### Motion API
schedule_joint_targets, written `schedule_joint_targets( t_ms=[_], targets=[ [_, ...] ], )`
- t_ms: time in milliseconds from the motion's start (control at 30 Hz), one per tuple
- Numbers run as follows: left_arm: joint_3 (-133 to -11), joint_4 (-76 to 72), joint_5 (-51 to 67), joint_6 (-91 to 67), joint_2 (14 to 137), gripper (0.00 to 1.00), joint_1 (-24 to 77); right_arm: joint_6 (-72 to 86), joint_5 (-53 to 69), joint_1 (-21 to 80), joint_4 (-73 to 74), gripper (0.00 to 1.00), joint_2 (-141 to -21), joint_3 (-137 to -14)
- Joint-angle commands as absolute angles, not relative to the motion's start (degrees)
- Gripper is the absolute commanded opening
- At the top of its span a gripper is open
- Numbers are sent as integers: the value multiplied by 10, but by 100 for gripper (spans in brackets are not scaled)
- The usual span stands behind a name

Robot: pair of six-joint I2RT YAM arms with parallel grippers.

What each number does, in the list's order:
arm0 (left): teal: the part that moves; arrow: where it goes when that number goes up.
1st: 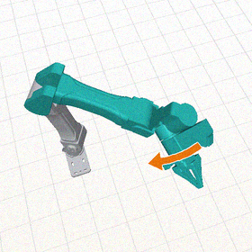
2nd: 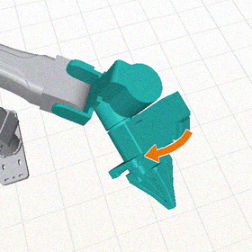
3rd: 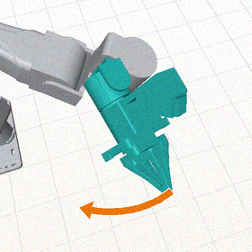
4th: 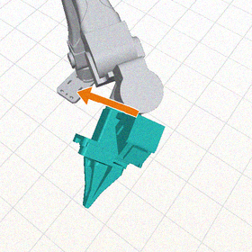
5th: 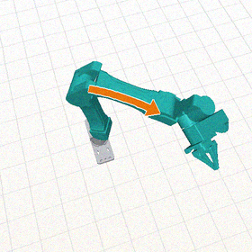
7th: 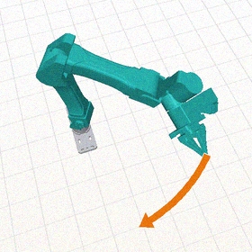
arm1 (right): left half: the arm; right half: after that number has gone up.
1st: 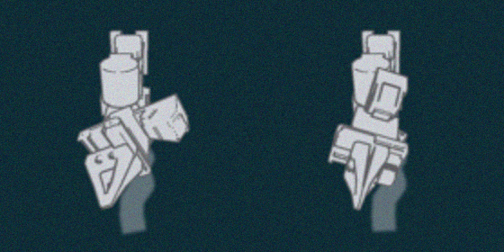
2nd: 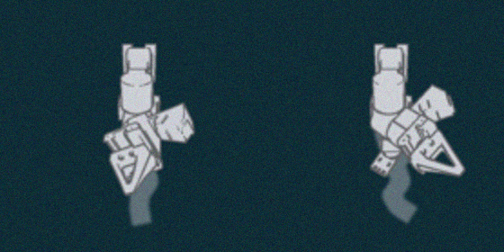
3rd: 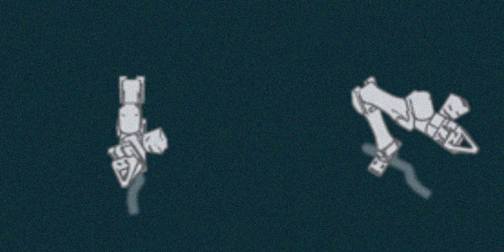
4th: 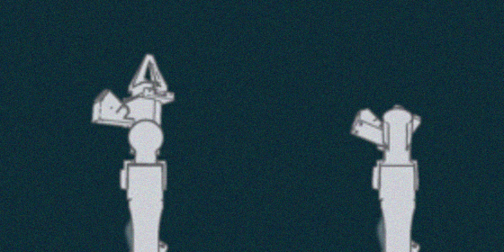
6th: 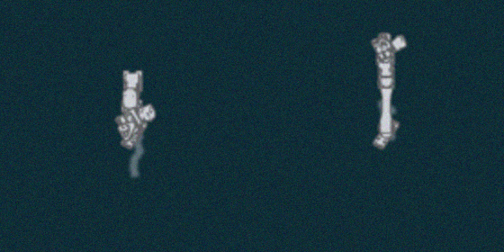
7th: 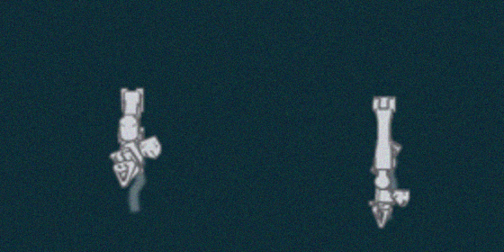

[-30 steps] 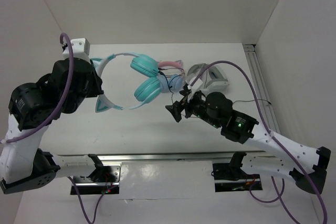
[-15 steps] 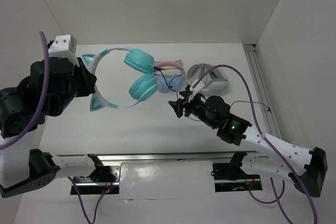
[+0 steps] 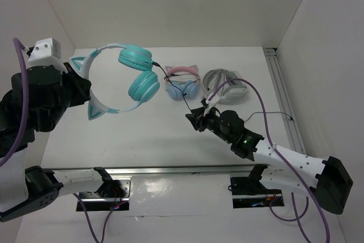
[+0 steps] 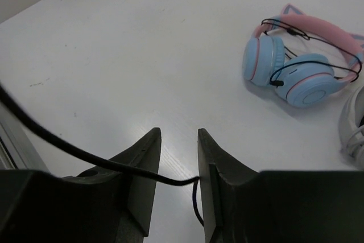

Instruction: Wrap the headphones

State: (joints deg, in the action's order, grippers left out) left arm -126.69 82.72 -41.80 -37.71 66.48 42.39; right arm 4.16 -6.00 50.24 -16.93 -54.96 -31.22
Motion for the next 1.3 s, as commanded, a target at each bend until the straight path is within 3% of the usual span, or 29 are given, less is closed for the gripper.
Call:
schedule_joint_targets(
  t_ms=[0,33,133,300,433,667,867,1100,1267],
  targets=[
    [-1276,783,-442,-407,657,0,397,76,-53,500,-243,39,-541,-284],
    [-1268,783,-442,-407,657,0,391,76,-53,500,-243,37,-534,-278],
    [-1244,783,-466,-392,668,0,383,90,-75,500,-234,1,-521,-266],
    [-1164,759,-481,-380,657,0,378,96,-137,500,-161,0,-492,-307],
    [-1011,645,-533,-310,605,0,378,90,-213,518,-35,0,-475,-383],
    [-800,453,-522,-147,576,0,406,84,-448,625,147,0,-477,-532],
    [-752,423,-516,-78,644,0,522,48,-403,649,223,0,-538,-641],
    [-715,388,-571,8,735,0,656,16,-376,655,235,0,-520,-646],
    [-696,407,-499,11,735,0,699,16,-424,655,257,0,-522,-658]
  ],
)
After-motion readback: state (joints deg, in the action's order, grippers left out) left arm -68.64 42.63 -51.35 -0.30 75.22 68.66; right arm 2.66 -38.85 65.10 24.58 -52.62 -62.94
